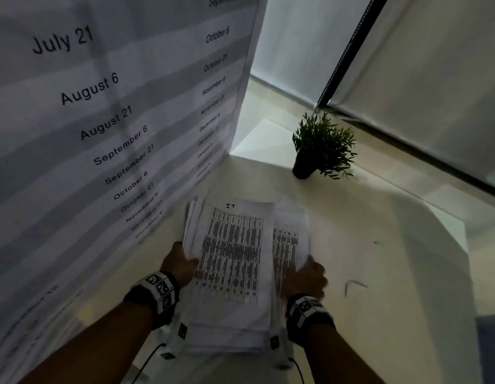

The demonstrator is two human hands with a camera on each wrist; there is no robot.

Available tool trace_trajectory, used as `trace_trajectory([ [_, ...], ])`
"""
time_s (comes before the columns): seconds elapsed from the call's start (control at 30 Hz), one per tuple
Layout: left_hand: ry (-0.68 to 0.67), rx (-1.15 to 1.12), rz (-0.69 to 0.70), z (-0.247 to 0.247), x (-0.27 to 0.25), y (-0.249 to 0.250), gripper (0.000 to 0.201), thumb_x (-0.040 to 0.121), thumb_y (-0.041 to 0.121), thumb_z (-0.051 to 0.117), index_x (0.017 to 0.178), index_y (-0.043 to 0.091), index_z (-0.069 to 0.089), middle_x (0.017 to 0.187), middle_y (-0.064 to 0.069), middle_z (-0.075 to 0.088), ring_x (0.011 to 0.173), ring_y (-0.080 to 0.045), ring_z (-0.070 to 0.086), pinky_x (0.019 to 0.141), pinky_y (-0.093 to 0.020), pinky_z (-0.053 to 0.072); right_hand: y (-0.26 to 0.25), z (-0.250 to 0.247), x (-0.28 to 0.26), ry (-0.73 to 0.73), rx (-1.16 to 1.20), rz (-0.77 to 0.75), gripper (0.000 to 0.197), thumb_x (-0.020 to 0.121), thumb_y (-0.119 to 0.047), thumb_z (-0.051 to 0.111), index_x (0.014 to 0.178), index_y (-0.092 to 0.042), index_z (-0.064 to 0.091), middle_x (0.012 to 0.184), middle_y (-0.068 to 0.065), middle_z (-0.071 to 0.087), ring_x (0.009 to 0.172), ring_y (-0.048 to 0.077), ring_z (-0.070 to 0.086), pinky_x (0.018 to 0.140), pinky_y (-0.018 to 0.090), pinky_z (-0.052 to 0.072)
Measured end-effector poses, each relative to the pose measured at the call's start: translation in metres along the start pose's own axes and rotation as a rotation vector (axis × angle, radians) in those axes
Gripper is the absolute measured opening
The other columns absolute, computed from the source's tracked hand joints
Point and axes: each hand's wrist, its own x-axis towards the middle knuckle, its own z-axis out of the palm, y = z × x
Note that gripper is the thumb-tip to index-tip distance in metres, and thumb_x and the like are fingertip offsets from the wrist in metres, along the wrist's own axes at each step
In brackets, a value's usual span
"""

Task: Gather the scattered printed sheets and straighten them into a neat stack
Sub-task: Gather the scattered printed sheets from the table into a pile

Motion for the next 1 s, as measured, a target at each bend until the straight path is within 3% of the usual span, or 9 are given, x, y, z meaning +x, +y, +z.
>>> trace_trajectory([
  [0.13, 0.011, 0.001, 0.013, 0.002, 0.006, -0.006, 0.051, 0.091, 0.016, 0.06, 0.136, 0.004, 0.039, 0.13, -0.019, 0.056, 0.115, -0.033, 0.056, 0.098, -0.036, 0.044, 0.007, 0.001, 0.012, -0.118, 0.242, 0.115, 0.088, 0.078, -0.036, 0.074, 0.147, -0.007, 0.027, 0.144, 0.019, 0.044, 0.128, 0.036, 0.046, 0.108, 0.042, 0.04],
  [0.2, 0.01, 0.006, 0.02, 0.002, 0.005, -0.006, 0.051, 0.091, 0.017, 0.061, 0.135, 0.003, 0.039, 0.13, -0.02, 0.056, 0.115, -0.034, 0.056, 0.099, -0.037, 0.044, -0.001, 0.004, 0.01, -0.111, 0.329, 0.13, 0.07, 0.076, -0.035, 0.074, 0.134, -0.008, 0.046, 0.123, 0.015, 0.062, 0.102, 0.031, 0.063, 0.092, 0.036, 0.053],
  [0.27, 0.012, -0.004, 0.022, 0.002, 0.006, -0.007, 0.05, 0.091, 0.016, 0.061, 0.134, 0.002, 0.04, 0.13, -0.02, 0.055, 0.116, -0.034, 0.056, 0.1, -0.038, 0.044, -0.009, 0.005, 0.008, -0.131, 0.386, 0.162, 0.044, 0.077, -0.036, 0.072, 0.109, -0.008, 0.06, 0.096, 0.01, 0.067, 0.077, 0.026, 0.062, 0.073, 0.029, 0.054],
  [0.4, 0.012, -0.001, 0.041, -0.003, 0.005, -0.007, 0.051, 0.091, 0.015, 0.062, 0.135, 0.001, 0.04, 0.131, -0.02, 0.055, 0.117, -0.033, 0.055, 0.099, -0.035, 0.043, -0.013, 0.005, 0.004, -0.253, 0.373, 0.163, 0.027, 0.081, -0.026, 0.068, 0.09, -0.001, 0.068, 0.09, 0.013, 0.071, 0.071, 0.026, 0.063, 0.067, 0.027, 0.052],
  [0.5, 0.004, -0.012, 0.047, -0.008, 0.005, -0.008, 0.05, 0.091, 0.015, 0.061, 0.135, 0.001, 0.041, 0.13, -0.02, 0.055, 0.115, -0.032, 0.055, 0.096, -0.033, 0.043, -0.023, -0.032, 0.001, -0.096, 0.25, 0.051, 0.018, 0.085, -0.021, 0.063, 0.077, -0.005, 0.067, 0.087, 0.014, 0.07, 0.067, 0.025, 0.059, 0.064, 0.026, 0.048],
  [0.63, -0.005, 0.006, 0.054, -0.012, 0.008, -0.01, 0.054, 0.092, 0.016, 0.06, 0.138, 0.0, 0.037, 0.135, -0.021, 0.051, 0.12, -0.033, 0.052, 0.099, -0.034, 0.042, -0.038, -0.122, -0.004, 0.28, 0.12, -0.234, 0.027, 0.085, -0.028, 0.06, 0.096, -0.004, 0.065, 0.1, 0.026, 0.067, 0.093, 0.044, 0.063, 0.077, 0.043, 0.049],
  [0.77, -0.043, 0.055, 0.096, -0.009, 0.013, -0.006, 0.056, 0.092, 0.015, 0.06, 0.14, 0.0, 0.036, 0.137, -0.021, 0.05, 0.122, -0.033, 0.05, 0.101, -0.035, 0.04, -0.048, -0.209, -0.013, 0.547, 0.222, -0.37, 0.032, 0.085, -0.035, 0.06, 0.089, -0.004, 0.066, 0.085, 0.023, 0.066, 0.083, 0.042, 0.064, 0.069, 0.041, 0.047],
  [0.9, -0.083, 0.078, 0.128, 0.0, 0.011, 0.0, 0.055, 0.091, 0.013, 0.061, 0.139, 0.001, 0.038, 0.136, -0.019, 0.051, 0.121, -0.032, 0.051, 0.098, -0.031, 0.039, -0.052, -0.242, -0.027, 0.408, 0.444, -0.393, 0.025, 0.079, -0.024, 0.075, 0.096, -0.005, 0.071, 0.079, 0.012, 0.062, 0.075, 0.023, 0.061, 0.068, 0.034, 0.047],
  [1.0, -0.093, 0.047, 0.112, 0.006, 0.007, 0.0, 0.057, 0.091, 0.014, 0.06, 0.142, 0.003, 0.037, 0.139, -0.017, 0.05, 0.123, -0.031, 0.051, 0.103, -0.031, 0.038, -0.046, -0.211, -0.021, 0.205, 0.489, -0.336, 0.028, 0.077, -0.023, 0.076, 0.095, -0.001, 0.073, 0.08, 0.017, 0.068, 0.075, 0.025, 0.065, 0.064, 0.036, 0.051],
])
